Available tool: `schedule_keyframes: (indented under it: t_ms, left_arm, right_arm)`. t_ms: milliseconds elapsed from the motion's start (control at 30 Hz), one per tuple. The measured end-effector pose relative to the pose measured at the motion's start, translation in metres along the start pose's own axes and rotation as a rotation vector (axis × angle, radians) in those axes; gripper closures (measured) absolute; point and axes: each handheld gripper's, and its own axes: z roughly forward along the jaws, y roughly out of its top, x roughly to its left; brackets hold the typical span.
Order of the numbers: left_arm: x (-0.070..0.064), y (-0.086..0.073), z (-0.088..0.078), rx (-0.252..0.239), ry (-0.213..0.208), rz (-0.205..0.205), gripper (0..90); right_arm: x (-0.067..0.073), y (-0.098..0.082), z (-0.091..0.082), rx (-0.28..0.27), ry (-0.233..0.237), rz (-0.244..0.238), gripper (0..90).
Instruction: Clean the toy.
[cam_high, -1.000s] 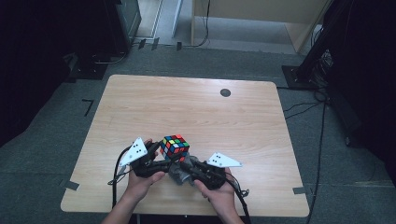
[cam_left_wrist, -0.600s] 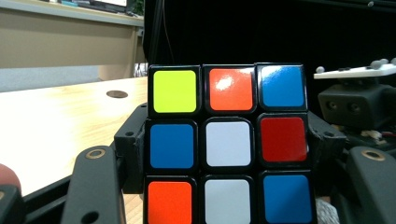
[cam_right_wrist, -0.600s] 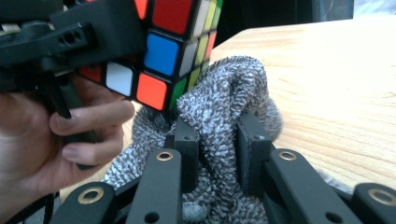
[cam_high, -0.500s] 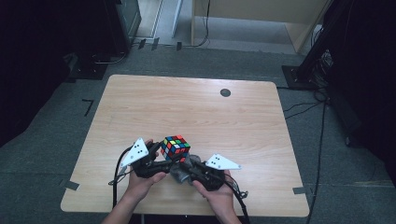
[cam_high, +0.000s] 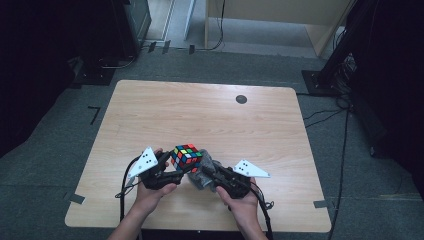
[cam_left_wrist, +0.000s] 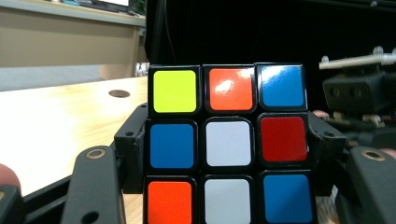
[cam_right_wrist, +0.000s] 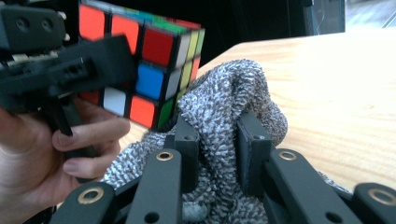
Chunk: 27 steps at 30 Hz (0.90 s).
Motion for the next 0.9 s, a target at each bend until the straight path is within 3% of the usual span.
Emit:
schedule_keyframes:
  t_ms: [133, 267, 467, 567, 767, 833, 900]
  left_arm:
    - [-0.003, -0.003, 0.007, 0.064, -0.063, 0.012, 34.1]
    - [-0.008, -0.004, 0.011, 0.076, -0.087, 0.038, 34.1]
    - [-0.005, -0.004, 0.009, 0.062, -0.093, 0.024, 34.1]
    - [-0.005, -0.006, 0.009, 0.074, -0.099, 0.030, 34.1]
    - [-0.015, -0.012, 0.018, 0.149, -0.089, 0.125, 34.1]
    - [-0.021, -0.015, 0.022, 0.193, -0.083, 0.178, 34.1]
    - [-0.027, -0.019, 0.028, 0.244, -0.076, 0.246, 34.1]
  right_arm:
    - [-0.004, 0.009, -0.009, -0.045, -0.008, 0.001, 74.2]
    - [-0.009, 0.015, -0.018, -0.083, -0.009, 0.034, 74.0]
    - [-0.008, 0.002, -0.007, -0.031, 0.035, 0.064, 74.0]
    - [-0.007, 0.002, -0.007, -0.027, 0.032, 0.070, 74.0]
    - [-0.006, 0.020, -0.024, -0.116, -0.004, 0.050, 74.1]
    - [-0.002, 0.023, -0.025, -0.130, 0.017, 0.048, 74.1]
    - [0.004, 0.024, -0.024, -0.148, 0.077, 0.044, 74.1]
